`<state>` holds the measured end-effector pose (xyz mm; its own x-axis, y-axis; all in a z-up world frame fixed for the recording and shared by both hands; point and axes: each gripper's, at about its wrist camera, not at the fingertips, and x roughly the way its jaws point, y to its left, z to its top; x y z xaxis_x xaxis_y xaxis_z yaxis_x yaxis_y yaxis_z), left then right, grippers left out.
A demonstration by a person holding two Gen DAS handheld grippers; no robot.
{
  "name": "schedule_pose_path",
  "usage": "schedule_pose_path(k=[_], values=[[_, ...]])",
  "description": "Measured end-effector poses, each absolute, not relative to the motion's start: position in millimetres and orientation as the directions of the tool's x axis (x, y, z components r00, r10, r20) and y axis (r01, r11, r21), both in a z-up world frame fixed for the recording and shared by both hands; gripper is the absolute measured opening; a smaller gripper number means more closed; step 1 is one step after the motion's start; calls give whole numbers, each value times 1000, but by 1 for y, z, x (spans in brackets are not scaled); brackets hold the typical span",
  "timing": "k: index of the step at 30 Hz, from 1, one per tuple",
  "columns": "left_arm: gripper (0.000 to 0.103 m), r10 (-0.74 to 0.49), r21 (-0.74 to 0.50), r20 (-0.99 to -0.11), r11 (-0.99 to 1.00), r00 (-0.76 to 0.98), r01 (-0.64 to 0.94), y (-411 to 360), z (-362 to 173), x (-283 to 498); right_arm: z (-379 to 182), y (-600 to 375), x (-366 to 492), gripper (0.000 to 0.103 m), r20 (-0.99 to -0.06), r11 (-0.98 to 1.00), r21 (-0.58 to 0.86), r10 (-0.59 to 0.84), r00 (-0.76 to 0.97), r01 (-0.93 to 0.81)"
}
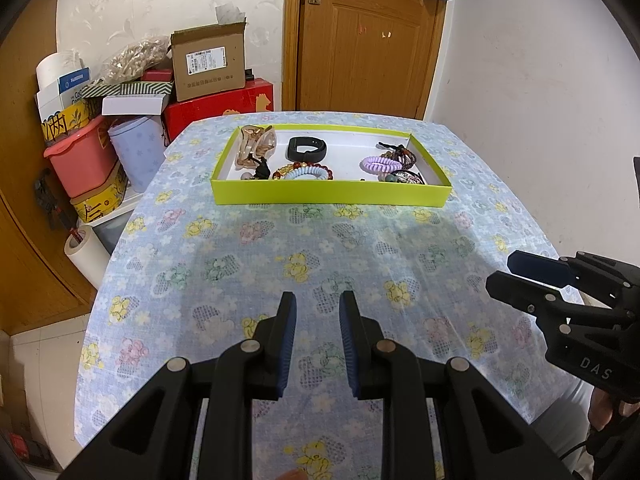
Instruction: Organize jewelry
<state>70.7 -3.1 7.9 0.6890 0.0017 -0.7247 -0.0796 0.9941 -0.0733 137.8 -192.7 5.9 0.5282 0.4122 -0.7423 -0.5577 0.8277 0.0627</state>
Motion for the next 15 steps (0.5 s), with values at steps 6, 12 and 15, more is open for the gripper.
schedule_pose_path(k=[6, 12, 15], values=[[23, 4, -69, -722, 995, 692, -78, -4, 8, 70, 6, -193, 138, 36, -742, 827, 63, 413, 528, -558], [23, 6, -67, -720, 995, 694, -77, -8, 8, 68, 6, -194, 138, 36, -742, 828, 63, 412, 528, -558], [23, 5, -66, -720, 995, 694, -75, -8, 8, 68, 6, -193, 137, 36, -742, 827, 63, 413, 528, -558]])
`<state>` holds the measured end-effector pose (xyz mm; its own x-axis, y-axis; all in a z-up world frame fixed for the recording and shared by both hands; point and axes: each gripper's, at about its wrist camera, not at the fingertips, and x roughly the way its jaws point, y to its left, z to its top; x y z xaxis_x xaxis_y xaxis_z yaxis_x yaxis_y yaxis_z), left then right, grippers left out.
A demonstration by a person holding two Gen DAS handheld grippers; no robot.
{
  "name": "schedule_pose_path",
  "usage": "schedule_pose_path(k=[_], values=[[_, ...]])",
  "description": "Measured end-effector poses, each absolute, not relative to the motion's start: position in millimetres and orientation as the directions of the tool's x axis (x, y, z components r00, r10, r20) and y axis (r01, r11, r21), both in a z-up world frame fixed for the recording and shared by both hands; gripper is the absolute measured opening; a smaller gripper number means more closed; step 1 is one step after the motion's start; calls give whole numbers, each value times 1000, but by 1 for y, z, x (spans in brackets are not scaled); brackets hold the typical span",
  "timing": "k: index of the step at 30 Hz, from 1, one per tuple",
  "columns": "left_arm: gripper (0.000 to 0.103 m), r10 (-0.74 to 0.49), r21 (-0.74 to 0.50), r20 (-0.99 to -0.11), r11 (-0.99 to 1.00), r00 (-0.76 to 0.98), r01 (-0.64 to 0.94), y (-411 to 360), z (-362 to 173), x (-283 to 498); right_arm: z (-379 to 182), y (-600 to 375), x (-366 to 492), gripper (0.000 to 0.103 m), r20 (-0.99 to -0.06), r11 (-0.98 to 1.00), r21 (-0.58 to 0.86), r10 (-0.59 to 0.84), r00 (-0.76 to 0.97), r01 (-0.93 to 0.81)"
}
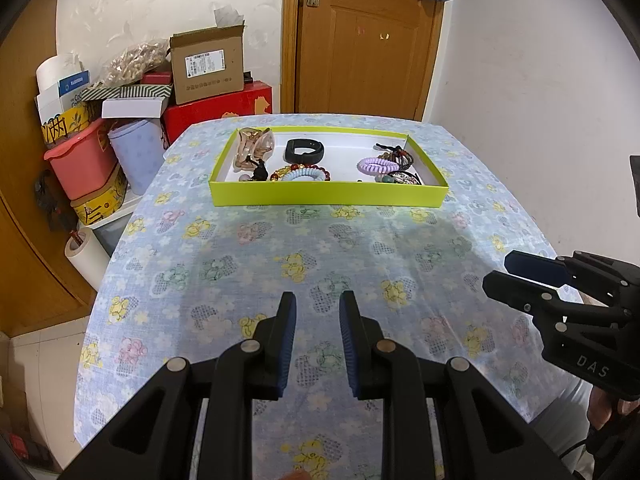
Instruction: Organize jewelry
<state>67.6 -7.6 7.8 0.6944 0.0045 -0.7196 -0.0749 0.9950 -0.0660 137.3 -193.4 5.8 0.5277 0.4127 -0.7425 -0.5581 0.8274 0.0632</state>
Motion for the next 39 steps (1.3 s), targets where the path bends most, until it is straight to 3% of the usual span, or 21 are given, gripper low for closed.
schedule_pose_path(k=[39], values=[[24, 28, -61, -731, 992, 681, -107, -6, 2, 66, 1, -196, 136, 37, -744, 825, 68, 416, 523, -561]])
